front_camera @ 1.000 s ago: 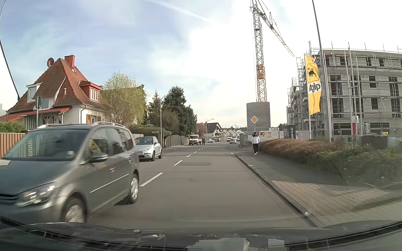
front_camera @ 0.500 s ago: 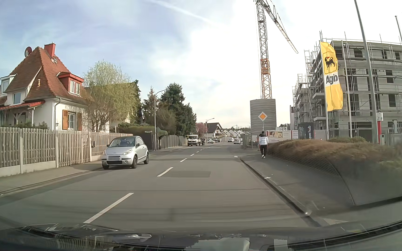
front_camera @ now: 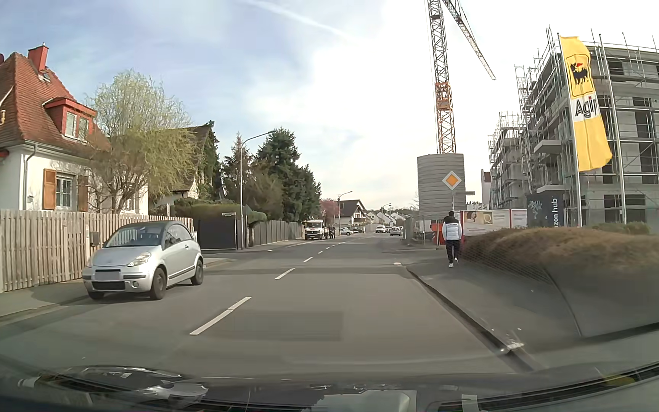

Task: Follow the waypoints while adhering to traffic rules and regulations

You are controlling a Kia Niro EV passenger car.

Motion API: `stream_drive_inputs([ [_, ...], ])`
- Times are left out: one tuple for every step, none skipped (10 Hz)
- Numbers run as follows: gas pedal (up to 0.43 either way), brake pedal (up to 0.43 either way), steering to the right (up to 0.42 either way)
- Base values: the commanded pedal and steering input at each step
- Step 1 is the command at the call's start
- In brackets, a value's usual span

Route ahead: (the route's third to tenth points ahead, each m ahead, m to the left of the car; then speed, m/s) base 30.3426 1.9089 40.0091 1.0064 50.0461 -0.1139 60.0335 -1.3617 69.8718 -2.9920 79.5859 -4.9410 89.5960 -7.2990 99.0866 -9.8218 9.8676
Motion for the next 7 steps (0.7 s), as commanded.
stream_drive_inputs([
  [0.287,0.000,-0.008],
  [0.280,0.000,-0.008],
  [0.280,0.000,-0.007],
  [0.268,0.000,-0.007],
  [0.240,0.000,-0.006],
  [0.240,0.000,-0.006],
  [0.240,0.000,-0.004],
])
